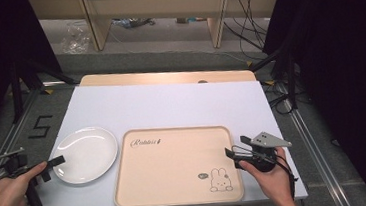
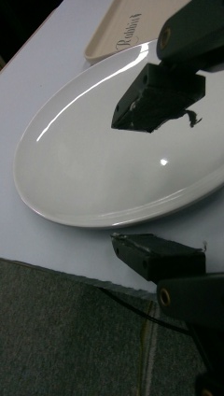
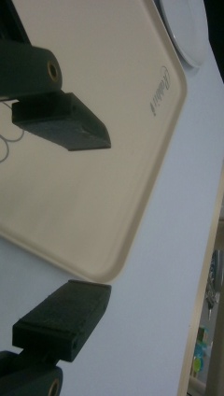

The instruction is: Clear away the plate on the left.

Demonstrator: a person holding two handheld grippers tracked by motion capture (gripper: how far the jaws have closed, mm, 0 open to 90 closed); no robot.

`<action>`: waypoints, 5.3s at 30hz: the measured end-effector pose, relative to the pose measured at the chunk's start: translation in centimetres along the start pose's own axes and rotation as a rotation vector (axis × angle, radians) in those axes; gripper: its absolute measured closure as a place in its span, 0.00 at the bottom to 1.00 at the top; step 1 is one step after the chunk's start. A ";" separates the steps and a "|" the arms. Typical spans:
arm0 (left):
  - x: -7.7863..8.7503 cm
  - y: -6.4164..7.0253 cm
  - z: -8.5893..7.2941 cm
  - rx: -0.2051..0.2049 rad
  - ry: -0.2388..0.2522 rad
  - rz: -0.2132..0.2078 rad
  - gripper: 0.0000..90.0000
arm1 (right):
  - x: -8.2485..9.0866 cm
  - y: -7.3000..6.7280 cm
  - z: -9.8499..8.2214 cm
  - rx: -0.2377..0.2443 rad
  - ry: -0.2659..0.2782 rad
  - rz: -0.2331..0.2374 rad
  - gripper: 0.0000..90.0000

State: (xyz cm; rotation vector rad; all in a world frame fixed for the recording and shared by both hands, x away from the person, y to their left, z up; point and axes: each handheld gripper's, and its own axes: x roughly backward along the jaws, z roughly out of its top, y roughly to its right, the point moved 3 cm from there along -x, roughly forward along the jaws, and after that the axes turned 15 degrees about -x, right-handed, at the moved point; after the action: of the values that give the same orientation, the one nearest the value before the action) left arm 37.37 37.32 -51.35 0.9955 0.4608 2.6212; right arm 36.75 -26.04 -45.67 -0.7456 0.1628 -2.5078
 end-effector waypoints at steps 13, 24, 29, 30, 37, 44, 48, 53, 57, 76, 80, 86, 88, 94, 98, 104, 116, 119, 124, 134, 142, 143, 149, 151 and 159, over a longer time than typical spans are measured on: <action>0.0 -1.4 -0.7 0.186 -0.005 -0.084 0.71 | -0.2 -0.1 -0.1 -0.007 -0.003 0.016 0.29; -0.1 -2.0 -1.6 0.310 -0.008 -0.159 0.90 | -0.3 -0.1 -0.1 -0.008 -0.007 0.010 0.29; -0.2 -2.3 -1.9 0.334 0.016 -0.194 0.92 | -0.1 -0.1 -0.1 -0.001 -0.023 0.002 0.29; -0.1 -2.3 -1.9 0.346 0.019 -0.196 0.92 | -0.1 0.0 -0.1 -0.001 -0.023 0.001 0.29; 0.0 -2.4 -2.0 0.398 0.073 -0.255 0.96 | -0.3 -0.1 -0.1 -0.016 -0.013 0.008 0.29; 0.2 -2.3 -1.8 0.394 0.084 -0.240 0.97 | 0.0 0.1 0.0 -0.001 -0.022 -0.018 0.29; 0.4 -2.4 -1.7 0.403 0.110 -0.265 0.96 | -0.2 0.1 -0.1 -0.003 -0.011 -0.007 0.29; 0.8 -2.4 -1.4 0.409 0.149 -0.272 0.96 | -0.2 0.1 -0.1 -0.004 -0.011 -0.008 0.29; 1.2 -2.0 -0.9 0.413 0.161 -0.261 0.96 | -0.1 0.1 0.0 -0.001 -0.016 -0.014 0.29; 1.8 0.3 1.0 0.403 0.210 -0.329 0.97 | 0.1 0.2 0.0 -0.011 -0.018 -0.016 0.29; 1.6 1.0 1.3 0.397 0.202 -0.349 0.97 | 0.0 0.2 0.0 -0.017 -0.015 -0.010 0.29; 1.3 1.9 1.7 0.377 0.193 -0.378 0.97 | -0.2 0.0 -0.1 -0.042 -0.007 0.011 0.29; 1.2 2.1 1.8 0.375 0.192 -0.382 0.97 | 0.1 -0.1 -0.2 -0.059 -0.037 -0.001 0.29; 0.9 2.7 2.0 0.370 0.183 -0.400 0.97 | -0.1 -0.1 -0.2 -0.060 -0.010 0.008 0.29; 0.6 3.3 2.3 0.369 0.181 -0.412 0.97 | 0.1 0.2 0.0 -0.026 -0.013 -0.002 0.29; 0.4 3.7 2.3 0.361 0.166 -0.426 0.97 | 0.1 0.1 -0.1 -0.044 -0.027 0.005 0.30; -0.2 4.8 2.9 0.351 0.159 -0.444 0.97 | 0.1 0.2 -0.1 -0.039 -0.033 0.016 0.30; -0.4 5.1 3.0 0.347 0.156 -0.448 0.97 | 0.2 0.2 -0.1 -0.038 -0.027 0.013 0.30; -0.6 5.5 3.1 0.348 0.150 -0.448 0.97 | -0.1 0.2 -0.1 -0.046 -0.005 0.027 0.30; -1.1 6.3 3.3 0.340 0.136 -0.459 0.97 | 0.1 0.2 0.0 -0.030 0.001 0.011 0.30; -1.3 6.8 3.4 0.337 0.131 -0.467 0.97 | 0.0 0.3 0.0 -0.026 0.008 0.011 0.30; -1.4 6.9 3.5 0.337 0.132 -0.467 0.97 | 0.0 0.3 0.0 -0.026 0.008 0.011 0.30; -1.5 7.2 3.6 0.330 0.133 -0.469 0.97 | 0.1 0.3 0.0 -0.028 0.006 0.011 0.30; -1.6 7.2 3.6 0.330 0.133 -0.472 0.97 | 0.0 0.3 0.0 -0.026 0.008 0.010 0.30; -1.8 7.6 3.7 0.329 0.128 -0.477 0.97 | 0.3 0.5 0.1 0.005 -0.004 -0.016 0.30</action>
State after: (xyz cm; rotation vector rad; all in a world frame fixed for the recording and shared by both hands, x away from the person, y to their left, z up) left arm 39.94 30.44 -46.78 0.6938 1.0456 2.2212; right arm 36.82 -26.66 -45.52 -0.7529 0.1497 -2.5209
